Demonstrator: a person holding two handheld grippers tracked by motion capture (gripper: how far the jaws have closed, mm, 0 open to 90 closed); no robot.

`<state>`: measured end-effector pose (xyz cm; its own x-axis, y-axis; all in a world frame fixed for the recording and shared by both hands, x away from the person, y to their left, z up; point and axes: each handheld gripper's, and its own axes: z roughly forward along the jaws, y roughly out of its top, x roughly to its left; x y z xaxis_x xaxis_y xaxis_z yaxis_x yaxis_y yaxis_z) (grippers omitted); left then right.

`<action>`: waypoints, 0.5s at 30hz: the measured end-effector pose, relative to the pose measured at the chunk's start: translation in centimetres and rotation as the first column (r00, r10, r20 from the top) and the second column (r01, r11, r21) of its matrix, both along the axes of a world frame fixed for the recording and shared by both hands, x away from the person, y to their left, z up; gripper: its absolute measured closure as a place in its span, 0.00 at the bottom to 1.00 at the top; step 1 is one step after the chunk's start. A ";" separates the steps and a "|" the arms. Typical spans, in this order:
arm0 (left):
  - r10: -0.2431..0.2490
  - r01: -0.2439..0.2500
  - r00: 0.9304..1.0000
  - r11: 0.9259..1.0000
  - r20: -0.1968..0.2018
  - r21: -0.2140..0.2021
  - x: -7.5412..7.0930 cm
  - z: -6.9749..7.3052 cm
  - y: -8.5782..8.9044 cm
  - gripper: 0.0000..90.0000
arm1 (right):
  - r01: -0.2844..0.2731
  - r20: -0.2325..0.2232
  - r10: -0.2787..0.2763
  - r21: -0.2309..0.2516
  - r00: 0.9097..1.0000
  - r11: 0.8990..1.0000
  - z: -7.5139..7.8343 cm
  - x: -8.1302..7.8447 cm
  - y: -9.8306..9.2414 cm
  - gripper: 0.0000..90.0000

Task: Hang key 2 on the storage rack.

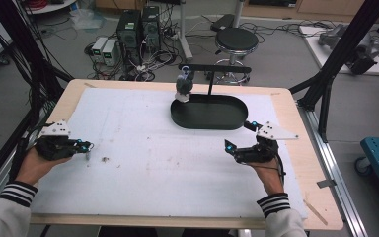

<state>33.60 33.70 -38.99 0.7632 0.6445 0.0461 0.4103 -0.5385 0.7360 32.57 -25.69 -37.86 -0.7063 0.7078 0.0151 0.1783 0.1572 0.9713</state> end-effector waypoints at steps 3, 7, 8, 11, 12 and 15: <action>-0.010 0.011 1.000 1.000 0.020 -0.013 0.0 0.8 -0.5 0.98 | -0.011 0.004 0.011 0.010 1.000 1.000 0.3 0.1 0.1 0.01; -0.020 0.021 0.999 0.999 0.034 -0.048 0.3 1.7 -1.0 0.98 | -0.034 0.011 0.034 0.001 0.999 0.999 1.0 0.3 0.4 0.01; -0.020 0.023 0.999 0.998 0.037 -0.066 0.4 1.8 -1.1 0.98 | -0.048 0.020 0.048 -0.002 0.999 0.999 1.4 0.4 0.6 0.01; -0.025 0.028 0.999 0.996 0.035 -0.082 0.5 2.1 -1.2 0.98 | -0.064 0.017 0.063 0.010 0.998 0.998 1.8 0.5 0.8 0.01; -0.031 0.034 0.999 0.995 0.040 -0.089 0.6 2.3 -1.3 0.98 | -0.066 0.020 0.065 0.013 0.998 0.998 1.9 0.6 0.8 0.01; -0.055 0.061 0.997 0.992 0.048 -0.114 0.8 2.7 -1.7 0.98 | -0.082 0.017 0.082 0.014 0.997 0.997 2.4 0.8 1.1 0.01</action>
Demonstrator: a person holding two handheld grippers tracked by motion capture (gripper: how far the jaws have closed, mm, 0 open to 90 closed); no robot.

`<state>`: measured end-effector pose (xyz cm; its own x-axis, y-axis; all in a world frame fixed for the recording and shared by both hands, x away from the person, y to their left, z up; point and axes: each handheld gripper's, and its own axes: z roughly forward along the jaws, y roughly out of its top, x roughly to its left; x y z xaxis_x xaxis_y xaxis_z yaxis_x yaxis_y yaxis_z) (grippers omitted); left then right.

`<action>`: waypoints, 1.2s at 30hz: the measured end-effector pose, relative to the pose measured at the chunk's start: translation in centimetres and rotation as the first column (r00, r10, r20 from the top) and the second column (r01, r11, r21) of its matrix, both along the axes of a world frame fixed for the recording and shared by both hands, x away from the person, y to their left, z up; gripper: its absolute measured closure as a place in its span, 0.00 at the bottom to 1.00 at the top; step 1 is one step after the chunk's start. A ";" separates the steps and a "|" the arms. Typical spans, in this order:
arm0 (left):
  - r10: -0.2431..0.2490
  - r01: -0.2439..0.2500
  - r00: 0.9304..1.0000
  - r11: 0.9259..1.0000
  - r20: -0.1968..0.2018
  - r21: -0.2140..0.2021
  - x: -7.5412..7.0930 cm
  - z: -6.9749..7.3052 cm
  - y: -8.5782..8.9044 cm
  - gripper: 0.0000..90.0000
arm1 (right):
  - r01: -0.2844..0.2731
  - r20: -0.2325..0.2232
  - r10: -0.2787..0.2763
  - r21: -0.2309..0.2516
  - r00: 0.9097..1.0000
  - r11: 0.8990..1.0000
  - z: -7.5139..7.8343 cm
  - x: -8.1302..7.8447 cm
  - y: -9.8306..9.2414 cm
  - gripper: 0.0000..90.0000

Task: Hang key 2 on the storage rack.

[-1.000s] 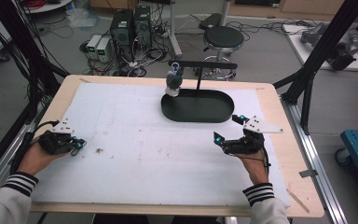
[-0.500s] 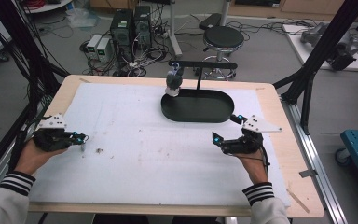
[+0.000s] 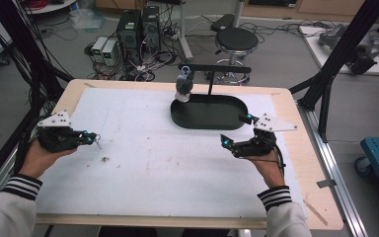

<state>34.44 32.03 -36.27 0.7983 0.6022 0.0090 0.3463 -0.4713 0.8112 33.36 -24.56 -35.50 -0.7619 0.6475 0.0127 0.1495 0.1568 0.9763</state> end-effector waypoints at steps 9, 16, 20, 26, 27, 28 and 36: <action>-0.051 0.053 0.998 0.995 0.023 -0.086 0.9 1.5 -2.0 0.98 | -0.069 0.004 0.069 -0.027 0.998 0.997 1.4 0.5 1.4 0.01; -0.097 0.104 0.994 0.981 0.046 -0.164 1.6 2.7 -4.0 0.98 | -0.111 0.011 0.111 -0.029 0.994 0.993 2.3 0.7 2.4 0.01; -0.120 0.130 0.991 0.974 0.065 -0.185 2.0 3.3 -5.3 0.98 | -0.150 0.014 0.151 -0.027 0.989 0.988 2.9 1.1 3.1 0.01; -0.169 0.183 0.982 0.957 0.079 -0.227 2.7 4.1 -7.7 0.98 | -0.208 0.005 0.208 -0.027 0.978 0.978 3.6 1.7 4.4 0.01; -0.185 0.199 0.979 0.952 0.082 -0.232 2.8 4.2 -8.3 0.98 | -0.212 0.004 0.212 -0.028 0.977 0.977 3.7 1.7 4.5 0.01; -0.195 0.210 0.977 0.949 0.087 -0.236 2.9 4.3 -8.7 0.98 | -0.222 -0.004 0.222 -0.024 0.975 0.975 3.8 1.8 4.8 0.01; -0.238 0.256 0.967 0.919 0.096 -0.300 3.5 4.7 -11.1 0.98 | -0.280 -0.043 0.279 -0.035 0.959 0.959 4.0 2.3 6.1 0.04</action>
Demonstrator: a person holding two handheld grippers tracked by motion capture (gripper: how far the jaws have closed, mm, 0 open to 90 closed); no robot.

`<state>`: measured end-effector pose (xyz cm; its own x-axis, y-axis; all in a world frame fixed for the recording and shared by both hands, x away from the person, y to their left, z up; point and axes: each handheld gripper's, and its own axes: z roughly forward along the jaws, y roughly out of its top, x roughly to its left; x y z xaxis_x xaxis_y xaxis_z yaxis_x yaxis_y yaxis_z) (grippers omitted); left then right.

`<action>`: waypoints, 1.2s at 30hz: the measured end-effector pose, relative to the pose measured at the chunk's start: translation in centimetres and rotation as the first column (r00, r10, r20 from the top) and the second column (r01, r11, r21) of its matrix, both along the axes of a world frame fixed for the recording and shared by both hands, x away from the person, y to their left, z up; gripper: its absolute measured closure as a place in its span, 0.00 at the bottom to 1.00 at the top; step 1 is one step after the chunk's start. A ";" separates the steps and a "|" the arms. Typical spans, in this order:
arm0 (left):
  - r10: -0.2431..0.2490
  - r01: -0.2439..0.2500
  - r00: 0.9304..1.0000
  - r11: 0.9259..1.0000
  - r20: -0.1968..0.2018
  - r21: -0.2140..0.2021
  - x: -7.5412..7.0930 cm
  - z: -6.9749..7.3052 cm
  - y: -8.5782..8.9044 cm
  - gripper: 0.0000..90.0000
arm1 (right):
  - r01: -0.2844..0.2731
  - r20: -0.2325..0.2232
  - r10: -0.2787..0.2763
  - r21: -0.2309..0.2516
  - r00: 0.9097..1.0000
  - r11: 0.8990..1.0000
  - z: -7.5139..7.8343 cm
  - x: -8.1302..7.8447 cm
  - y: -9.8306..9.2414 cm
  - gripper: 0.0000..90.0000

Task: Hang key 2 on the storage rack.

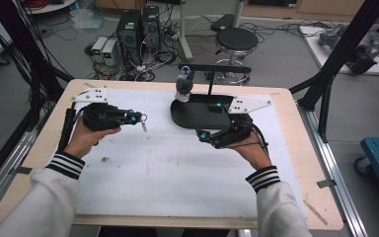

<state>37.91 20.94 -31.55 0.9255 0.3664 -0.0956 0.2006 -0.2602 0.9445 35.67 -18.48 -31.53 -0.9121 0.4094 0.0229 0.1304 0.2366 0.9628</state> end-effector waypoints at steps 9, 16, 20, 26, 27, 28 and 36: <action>-0.059 0.059 0.998 0.998 -0.003 -0.031 0.6 0.2 -2.5 0.98 | -0.045 -0.003 0.045 -0.002 0.999 0.999 0.3 0.6 1.4 0.05; -0.096 0.095 0.995 0.994 -0.003 -0.062 0.8 -0.3 -3.7 0.98 | -0.089 -0.022 0.089 -0.003 0.996 0.996 -0.1 1.1 2.1 0.13; -0.113 0.113 0.994 0.991 -0.003 -0.076 0.9 -0.4 -4.2 0.98 | -0.108 -0.021 0.108 0.004 0.994 0.994 -0.1 1.5 2.4 0.15; -0.134 0.133 0.991 0.986 -0.004 -0.103 1.1 -0.6 -4.7 0.98 | -0.150 -0.008 0.150 -0.003 0.989 0.989 0.4 2.2 3.6 0.19; -0.144 0.143 0.990 0.983 -0.002 -0.113 1.1 -0.7 -4.8 0.98 | -0.168 -0.011 0.168 0.004 0.986 0.986 0.4 2.4 4.0 0.21; -0.144 0.143 0.990 0.983 -0.002 -0.113 1.1 -0.7 -4.8 0.98 | -0.168 -0.011 0.168 0.004 0.986 0.986 0.4 2.4 4.0 0.21; -0.176 0.174 0.984 0.974 0.001 -0.147 0.7 -0.5 -5.3 0.98 | -0.232 -0.017 0.232 -0.013 0.973 0.973 -0.2 2.6 4.8 0.38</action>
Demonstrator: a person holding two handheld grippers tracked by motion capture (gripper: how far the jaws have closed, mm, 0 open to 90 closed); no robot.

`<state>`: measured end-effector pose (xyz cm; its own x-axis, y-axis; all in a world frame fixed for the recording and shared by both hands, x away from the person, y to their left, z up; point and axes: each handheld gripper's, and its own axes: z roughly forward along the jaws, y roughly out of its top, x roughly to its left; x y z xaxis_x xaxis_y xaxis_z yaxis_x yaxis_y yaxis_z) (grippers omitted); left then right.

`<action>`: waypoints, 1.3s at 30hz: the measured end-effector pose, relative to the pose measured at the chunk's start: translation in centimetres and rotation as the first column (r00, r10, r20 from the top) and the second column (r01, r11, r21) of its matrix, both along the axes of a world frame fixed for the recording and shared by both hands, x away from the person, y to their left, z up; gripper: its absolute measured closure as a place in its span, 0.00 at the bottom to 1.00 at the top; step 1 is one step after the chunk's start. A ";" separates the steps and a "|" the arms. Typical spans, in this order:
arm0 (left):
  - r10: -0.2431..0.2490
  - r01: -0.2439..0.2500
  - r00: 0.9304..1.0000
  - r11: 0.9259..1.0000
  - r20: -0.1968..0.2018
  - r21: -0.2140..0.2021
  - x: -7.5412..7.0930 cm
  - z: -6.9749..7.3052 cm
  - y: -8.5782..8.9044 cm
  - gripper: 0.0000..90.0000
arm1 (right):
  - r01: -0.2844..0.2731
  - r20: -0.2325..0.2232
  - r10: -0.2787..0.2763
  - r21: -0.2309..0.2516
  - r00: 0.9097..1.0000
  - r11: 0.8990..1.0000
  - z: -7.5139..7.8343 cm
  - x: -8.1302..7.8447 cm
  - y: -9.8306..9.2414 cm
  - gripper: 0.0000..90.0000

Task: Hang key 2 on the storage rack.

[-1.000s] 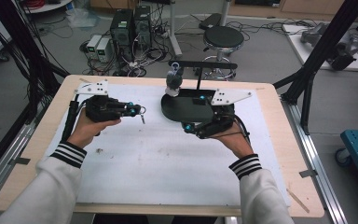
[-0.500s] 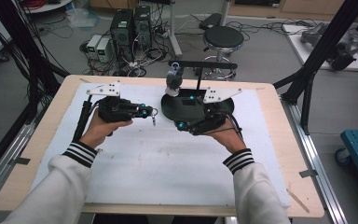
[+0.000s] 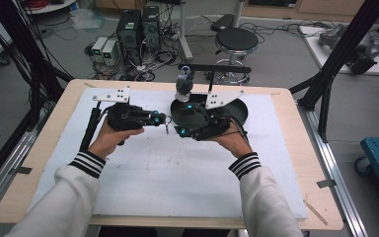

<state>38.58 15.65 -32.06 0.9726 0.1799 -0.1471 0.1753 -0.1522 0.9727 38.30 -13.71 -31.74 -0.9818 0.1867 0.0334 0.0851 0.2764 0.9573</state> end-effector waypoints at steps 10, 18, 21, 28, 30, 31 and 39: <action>-0.019 0.019 1.000 1.000 0.005 -0.001 -0.3 0.1 -0.7 0.98 | -0.041 0.018 0.041 0.021 0.999 0.999 0.1 -0.1 0.4 0.58; -0.036 0.036 0.999 0.999 0.005 -0.008 -0.5 0.2 -1.1 0.98 | -0.052 0.020 0.052 0.030 0.998 0.998 0.1 -0.2 0.3 0.71; -0.037 0.037 0.999 0.999 0.002 -0.013 -0.5 0.2 -1.1 0.98 | -0.055 0.005 0.055 0.033 0.998 0.998 0.1 -0.2 0.3 0.78; -0.036 0.036 0.999 0.999 0.005 -0.007 -0.4 0.1 -1.1 0.98 | -0.044 0.004 0.044 0.043 0.999 0.998 0.1 -0.2 0.4 0.89; -0.037 0.037 0.999 0.999 0.002 -0.009 -0.4 0.1 -1.0 0.98 | -0.044 0.001 0.044 0.047 0.999 0.998 0.1 -0.2 0.4 0.92; -0.039 0.039 0.999 0.999 0.001 -0.012 -0.4 0.1 -1.1 0.98 | -0.044 0.006 0.044 0.050 0.999 0.998 0.1 -0.2 0.3 0.95; -0.044 0.044 0.999 0.999 0.003 -0.016 -0.4 0.1 -1.1 0.98 | -0.051 -0.009 0.051 0.057 0.999 0.997 0.1 -0.1 0.3 0.96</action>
<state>38.19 14.58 -31.95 0.9798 0.1349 -0.1475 0.1666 -0.1436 0.9755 38.15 -13.45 -31.64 -0.9896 0.1341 0.0524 0.0820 0.2258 0.9707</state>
